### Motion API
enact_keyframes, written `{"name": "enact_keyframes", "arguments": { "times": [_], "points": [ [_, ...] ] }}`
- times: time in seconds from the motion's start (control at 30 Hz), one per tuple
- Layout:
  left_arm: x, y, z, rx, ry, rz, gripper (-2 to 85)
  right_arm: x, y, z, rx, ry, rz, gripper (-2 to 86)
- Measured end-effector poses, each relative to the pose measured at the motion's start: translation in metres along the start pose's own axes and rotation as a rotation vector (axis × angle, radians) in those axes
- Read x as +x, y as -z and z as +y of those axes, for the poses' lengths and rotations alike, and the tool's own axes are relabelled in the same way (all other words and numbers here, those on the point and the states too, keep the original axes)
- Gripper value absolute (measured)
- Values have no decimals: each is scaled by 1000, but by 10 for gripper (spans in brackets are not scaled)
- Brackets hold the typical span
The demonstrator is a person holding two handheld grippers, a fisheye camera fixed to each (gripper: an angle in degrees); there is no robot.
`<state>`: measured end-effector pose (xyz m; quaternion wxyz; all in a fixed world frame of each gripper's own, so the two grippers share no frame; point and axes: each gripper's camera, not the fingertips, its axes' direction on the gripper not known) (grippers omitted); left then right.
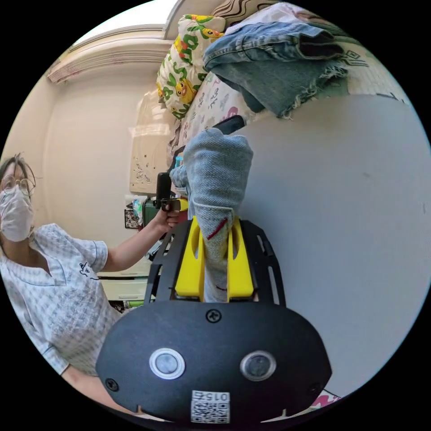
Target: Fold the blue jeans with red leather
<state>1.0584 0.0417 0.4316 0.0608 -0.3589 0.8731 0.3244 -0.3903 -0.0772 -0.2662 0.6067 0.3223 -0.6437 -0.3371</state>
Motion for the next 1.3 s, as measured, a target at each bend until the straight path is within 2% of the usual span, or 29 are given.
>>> {"name": "enact_keyframes", "arguments": {
  "times": [0.23, 0.4, 0.5, 0.53, 0.6, 0.67, 0.77, 0.83, 0.9, 0.97, 1.1, 1.17, 1.23, 1.3],
  "points": [
    [-8, 139, -83, 66, -22, -56, 97, -27, -100, -123, -29, 177, -32, 83],
    [-24, 212, -155, 119, -7, -147, 99, -23, -167, -186, -19, 185, 4, 84],
    [-57, 224, -176, 144, 42, -217, 106, -6, -213, -207, -27, 136, 125, 89],
    [-68, 224, -177, 161, 76, -246, 107, 1, -233, -209, -25, 108, 254, 93],
    [-96, 223, -167, 261, 183, -365, 109, 8, -265, -203, 6, 93, 459, 97],
    [-104, 223, -155, 330, 149, -337, 111, 11, -303, -185, 20, 150, 594, 100],
    [-108, 232, -136, 369, 146, -314, 112, 13, -333, -159, 35, 216, 607, 95],
    [-96, 240, -121, 393, 124, -378, 106, 9, -344, -136, 47, 276, 620, 86],
    [-66, 245, -104, 379, 62, -526, 101, 1, -348, -103, 81, 350, 632, 77],
    [-36, 240, -89, 398, -29, -556, 103, -7, -342, -52, 157, 410, 686, 70],
    [28, 174, -70, 336, -237, -504, 108, -1, -326, 27, 296, 422, 865, 75],
    [39, 128, -70, 303, -286, -482, 114, 24, -327, 66, 291, 325, 989, 102],
    [38, 82, -77, 265, -281, -464, 130, 46, -336, 86, 229, 250, 979, 135],
    [21, 31, -90, 248, -191, -442, 152, 63, -352, 100, 186, 227, 957, 154]
  ]
}}
